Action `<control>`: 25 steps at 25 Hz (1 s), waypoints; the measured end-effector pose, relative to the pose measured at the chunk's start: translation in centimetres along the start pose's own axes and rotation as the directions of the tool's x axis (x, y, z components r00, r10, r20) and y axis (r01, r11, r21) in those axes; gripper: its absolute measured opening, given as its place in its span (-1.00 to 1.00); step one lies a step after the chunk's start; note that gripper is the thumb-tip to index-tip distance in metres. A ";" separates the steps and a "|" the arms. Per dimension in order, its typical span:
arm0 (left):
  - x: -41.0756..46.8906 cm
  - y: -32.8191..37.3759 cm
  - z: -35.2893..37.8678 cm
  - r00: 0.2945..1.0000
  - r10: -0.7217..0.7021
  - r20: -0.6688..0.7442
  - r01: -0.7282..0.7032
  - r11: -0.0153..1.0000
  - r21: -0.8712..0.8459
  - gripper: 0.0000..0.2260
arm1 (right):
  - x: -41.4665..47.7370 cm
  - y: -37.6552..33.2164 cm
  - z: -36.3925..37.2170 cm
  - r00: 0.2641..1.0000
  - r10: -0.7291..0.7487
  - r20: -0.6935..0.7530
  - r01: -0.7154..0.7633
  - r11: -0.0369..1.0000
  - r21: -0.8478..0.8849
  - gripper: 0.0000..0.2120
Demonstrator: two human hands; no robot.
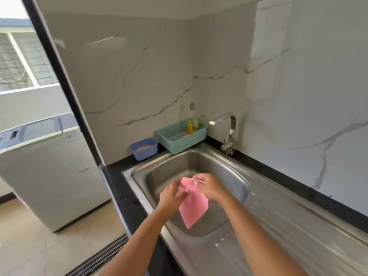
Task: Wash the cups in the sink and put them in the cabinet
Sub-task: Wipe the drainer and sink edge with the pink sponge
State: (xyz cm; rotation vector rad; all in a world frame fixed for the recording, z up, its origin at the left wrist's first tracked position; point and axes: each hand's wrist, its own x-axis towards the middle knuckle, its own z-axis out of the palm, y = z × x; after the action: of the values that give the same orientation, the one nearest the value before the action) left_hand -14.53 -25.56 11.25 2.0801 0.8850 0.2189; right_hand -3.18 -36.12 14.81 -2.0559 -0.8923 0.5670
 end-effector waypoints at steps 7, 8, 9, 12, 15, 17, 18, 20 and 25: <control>2.2 6.6 0.9 0.969 0.192 0.153 -0.151 0.958 -0.242 -0.79 | -2.1 3.4 -7.6 0.977 0.026 -0.210 0.005 0.989 0.144 -0.62; 2.3 7.5 0.8 0.961 0.190 0.201 -0.126 0.948 -0.293 -0.79 | -2.2 3.7 -8.2 0.954 0.002 -0.301 0.017 0.998 0.061 -0.52; 2.3 8.2 0.8 0.950 0.178 0.255 -0.073 0.925 -0.373 -0.80 | -2.3 3.9 -8.7 0.927 -0.004 -0.374 0.007 1.000 0.008 -0.48; 1.9 9.7 1.2 0.930 0.146 0.337 0.120 0.747 -0.654 -0.83 | -3.0 3.9 -8.6 0.888 0.091 -0.451 -0.039 0.992 0.123 -0.60; 2.4 9.9 1.4 0.937 0.150 0.316 0.150 0.645 -0.749 -0.76 | -3.9 3.2 -7.6 0.976 0.167 -0.139 -0.085 0.883 0.461 -0.68; 2.6 10.3 1.5 0.936 0.170 0.309 0.113 0.685 -0.719 -0.75 | -3.7 3.3 -6.9 0.985 0.132 -0.109 -0.070 0.891 0.449 -0.71; 2.8 10.3 1.4 0.944 0.174 0.281 0.060 0.747 -0.662 -0.76 | -3.5 3.4 -6.9 0.976 0.127 -0.179 -0.048 0.919 0.391 -0.74; 3.6 10.1 1.3 0.959 0.222 0.178 -0.101 0.851 -0.516 -0.83 | -3.2 3.3 -7.3 0.945 0.106 -0.311 -0.017 0.962 0.274 -0.85; 4.3 9.3 0.1 0.926 0.377 0.023 -0.351 0.882 -0.314 -0.87 | -3.7 2.3 -8.4 0.945 0.071 -0.319 0.016 0.965 0.263 -0.81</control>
State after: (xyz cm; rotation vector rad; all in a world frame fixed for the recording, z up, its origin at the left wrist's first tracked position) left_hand -6.55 -26.48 17.63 1.9295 0.3695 0.4374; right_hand 0.81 -44.06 18.09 -1.8512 -0.5609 0.3244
